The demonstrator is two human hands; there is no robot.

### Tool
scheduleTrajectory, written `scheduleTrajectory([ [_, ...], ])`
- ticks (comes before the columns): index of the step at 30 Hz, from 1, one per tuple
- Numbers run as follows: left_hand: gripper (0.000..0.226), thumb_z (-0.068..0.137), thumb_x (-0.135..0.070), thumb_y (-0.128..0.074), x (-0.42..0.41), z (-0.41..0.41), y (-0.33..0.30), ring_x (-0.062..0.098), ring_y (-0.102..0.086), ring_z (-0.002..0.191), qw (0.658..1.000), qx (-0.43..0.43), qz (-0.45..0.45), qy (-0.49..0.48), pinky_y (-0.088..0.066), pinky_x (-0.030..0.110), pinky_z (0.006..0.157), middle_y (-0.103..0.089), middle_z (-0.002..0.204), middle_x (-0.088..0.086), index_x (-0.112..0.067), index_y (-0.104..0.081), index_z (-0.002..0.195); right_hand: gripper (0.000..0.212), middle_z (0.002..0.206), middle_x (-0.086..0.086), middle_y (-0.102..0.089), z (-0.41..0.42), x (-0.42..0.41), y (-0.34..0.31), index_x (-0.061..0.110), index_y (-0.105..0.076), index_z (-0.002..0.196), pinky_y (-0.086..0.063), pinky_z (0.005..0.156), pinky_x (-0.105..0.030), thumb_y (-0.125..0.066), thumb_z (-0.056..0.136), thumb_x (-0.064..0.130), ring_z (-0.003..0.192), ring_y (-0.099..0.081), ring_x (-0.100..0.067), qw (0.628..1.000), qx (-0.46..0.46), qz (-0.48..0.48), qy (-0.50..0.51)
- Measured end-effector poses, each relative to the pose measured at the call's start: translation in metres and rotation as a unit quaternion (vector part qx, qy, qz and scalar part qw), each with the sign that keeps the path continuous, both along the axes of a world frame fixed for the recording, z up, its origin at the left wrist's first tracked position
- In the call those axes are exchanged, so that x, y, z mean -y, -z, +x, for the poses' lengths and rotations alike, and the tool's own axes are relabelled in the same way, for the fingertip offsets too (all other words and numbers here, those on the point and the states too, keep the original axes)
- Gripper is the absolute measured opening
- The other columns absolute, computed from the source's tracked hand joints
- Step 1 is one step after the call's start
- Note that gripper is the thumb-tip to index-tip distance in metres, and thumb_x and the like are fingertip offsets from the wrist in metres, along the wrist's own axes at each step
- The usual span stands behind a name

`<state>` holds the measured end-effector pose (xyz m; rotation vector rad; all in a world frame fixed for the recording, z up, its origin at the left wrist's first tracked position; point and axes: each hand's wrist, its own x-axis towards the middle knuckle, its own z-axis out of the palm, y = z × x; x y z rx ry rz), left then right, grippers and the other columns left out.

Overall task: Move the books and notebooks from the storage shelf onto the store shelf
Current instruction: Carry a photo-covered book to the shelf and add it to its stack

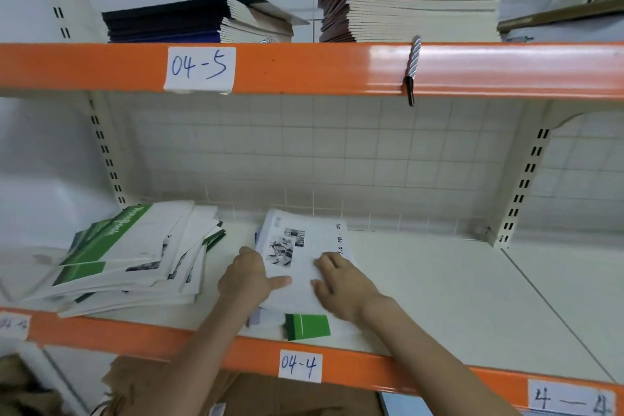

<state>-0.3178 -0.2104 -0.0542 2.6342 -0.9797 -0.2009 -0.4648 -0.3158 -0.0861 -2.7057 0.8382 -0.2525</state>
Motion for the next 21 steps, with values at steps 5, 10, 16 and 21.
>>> scheduleTrajectory([
  [5,0.055,0.085,-0.03,-0.069,0.005,-0.003,0.0,0.033,-0.061,0.099,0.993,-0.009,-0.109,0.039,-0.046,0.034,0.069,-0.059,0.113,0.018,-0.002,-0.031,0.115,0.049,0.146,-0.006,-0.032,-0.003,0.0,0.0,0.011,-0.035,0.14,-0.03,0.109,-0.031,-0.038,0.098,0.036,0.131,-0.037,-0.027,1.0,0.006,-0.004,-0.001],
  [10,0.037,0.091,-0.013,-0.06,-0.003,0.015,0.006,0.028,-0.055,0.098,0.944,-0.236,-0.226,0.043,-0.043,0.029,0.07,-0.054,0.12,0.016,-0.002,-0.033,0.114,0.049,0.147,-0.004,-0.032,-0.005,0.002,-0.002,0.013,-0.035,0.14,-0.031,0.107,-0.028,-0.039,0.099,0.038,0.132,-0.037,-0.025,1.0,0.004,0.007,-0.003],
  [16,0.026,0.089,-0.007,-0.063,-0.01,0.018,0.018,0.02,-0.056,0.092,0.877,-0.336,-0.343,0.027,-0.043,0.028,0.067,-0.057,0.116,0.01,-0.008,-0.041,0.103,0.061,0.153,-0.007,-0.022,-0.01,0.004,-0.007,0.009,-0.025,0.146,-0.023,0.113,-0.026,-0.044,0.097,0.04,0.14,-0.026,-0.022,0.997,0.06,0.031,0.048],
  [21,0.024,0.087,-0.007,-0.065,-0.016,0.019,0.014,0.022,-0.06,0.091,0.845,-0.368,-0.386,0.022,-0.048,0.034,0.075,-0.062,0.109,0.008,-0.013,-0.045,0.099,0.072,0.148,-0.014,-0.03,-0.015,0.007,-0.019,0.002,-0.021,0.147,-0.03,0.106,-0.028,-0.055,0.093,0.036,0.134,-0.036,-0.027,0.97,0.169,0.063,0.161],
])
